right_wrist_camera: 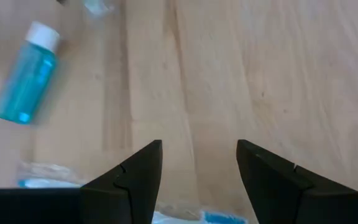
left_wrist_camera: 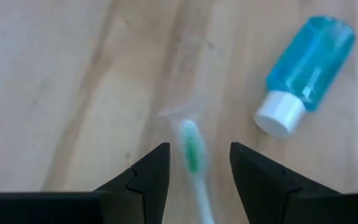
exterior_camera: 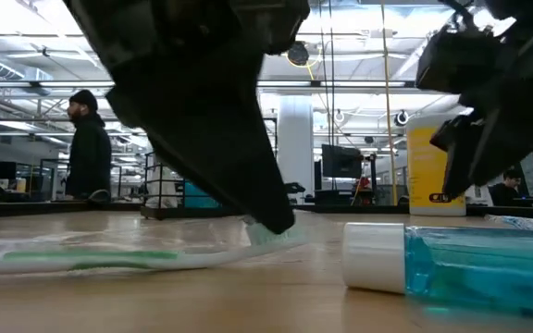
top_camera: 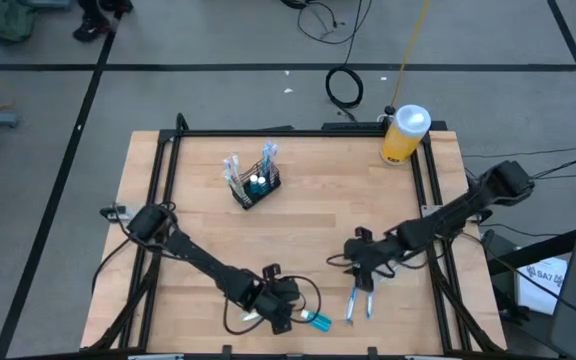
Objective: Pick & Place toothbrushing station
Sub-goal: Put the green toothbrush into the black wire organizer
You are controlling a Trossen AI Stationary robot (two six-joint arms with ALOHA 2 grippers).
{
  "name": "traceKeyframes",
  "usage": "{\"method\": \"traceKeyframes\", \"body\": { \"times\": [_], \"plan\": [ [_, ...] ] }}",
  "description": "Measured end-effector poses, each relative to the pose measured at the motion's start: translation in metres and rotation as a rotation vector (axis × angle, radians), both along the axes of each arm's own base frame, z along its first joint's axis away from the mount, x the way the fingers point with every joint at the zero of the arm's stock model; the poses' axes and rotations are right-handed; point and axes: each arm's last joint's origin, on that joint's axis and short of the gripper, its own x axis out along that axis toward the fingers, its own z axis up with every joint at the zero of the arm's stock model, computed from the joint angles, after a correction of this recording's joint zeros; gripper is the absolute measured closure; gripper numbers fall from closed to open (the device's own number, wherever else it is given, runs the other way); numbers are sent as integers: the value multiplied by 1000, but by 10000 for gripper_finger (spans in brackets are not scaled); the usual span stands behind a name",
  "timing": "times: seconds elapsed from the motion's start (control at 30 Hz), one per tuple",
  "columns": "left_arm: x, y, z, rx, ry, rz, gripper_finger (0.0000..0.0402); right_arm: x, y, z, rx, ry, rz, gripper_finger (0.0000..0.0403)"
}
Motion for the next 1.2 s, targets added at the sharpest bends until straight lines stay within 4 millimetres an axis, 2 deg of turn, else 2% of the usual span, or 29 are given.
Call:
{"method": "traceKeyframes", "body": {
  "times": [0.23,0.37,0.53,1.2],
  "plan": [
    [4,8,0,34,-13,24,227,-16,-9,8,16,-187,-3,204],
    [5,10,1,70,-18,12,227,-19,-12,14,19,-259,10,204],
    [6,13,-4,31,14,2,227,-17,-12,20,-5,-324,29,204],
    [4,15,-7,27,31,20,227,-17,-12,20,-7,-326,32,204]
  ]
}}
